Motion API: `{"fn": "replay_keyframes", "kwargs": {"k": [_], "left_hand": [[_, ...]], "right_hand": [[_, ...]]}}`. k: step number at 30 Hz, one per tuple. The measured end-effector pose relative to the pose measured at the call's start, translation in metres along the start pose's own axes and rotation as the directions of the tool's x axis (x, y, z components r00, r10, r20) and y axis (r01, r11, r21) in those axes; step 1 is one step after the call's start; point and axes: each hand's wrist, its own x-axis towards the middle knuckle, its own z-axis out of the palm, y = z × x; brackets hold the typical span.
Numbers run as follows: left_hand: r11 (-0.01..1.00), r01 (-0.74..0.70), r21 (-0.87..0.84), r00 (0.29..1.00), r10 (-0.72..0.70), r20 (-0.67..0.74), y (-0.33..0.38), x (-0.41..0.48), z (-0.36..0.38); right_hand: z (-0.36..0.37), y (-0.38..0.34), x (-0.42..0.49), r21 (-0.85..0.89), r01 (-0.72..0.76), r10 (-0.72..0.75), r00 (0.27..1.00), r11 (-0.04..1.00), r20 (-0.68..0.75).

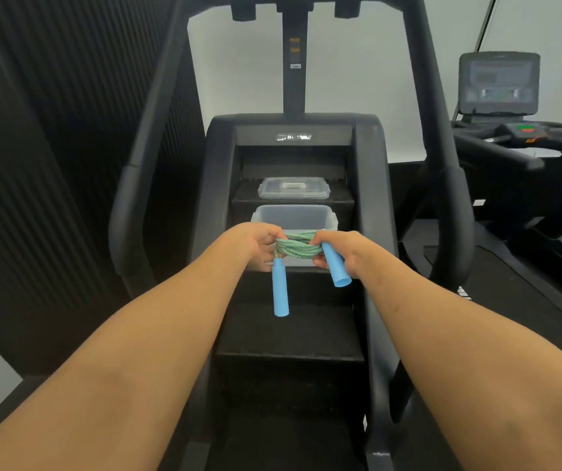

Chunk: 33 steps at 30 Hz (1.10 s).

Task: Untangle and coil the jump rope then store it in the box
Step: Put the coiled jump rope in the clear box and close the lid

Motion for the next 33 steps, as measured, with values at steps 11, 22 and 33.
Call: {"fn": "replay_keyframes", "kwargs": {"k": [11,22,33], "left_hand": [[0.998,-0.061,-0.035,0.996,0.063,0.060,0.173,0.138,-0.006],[0.983,-0.044,-0.181,0.977,0.080,0.198,0.244,0.263,0.003],[0.991,-0.102,-0.091,0.926,0.128,0.356,0.238,0.410,-0.027]], "right_hand": [[0.031,-0.119,0.175,-0.050,0.068,-0.070,0.997,0.996,-0.044],[0.031,-0.136,0.310,0.026,0.037,-0.037,0.999,0.999,-0.001],[0.025,-0.108,0.463,0.046,-0.121,0.107,0.966,0.992,0.237]]}}
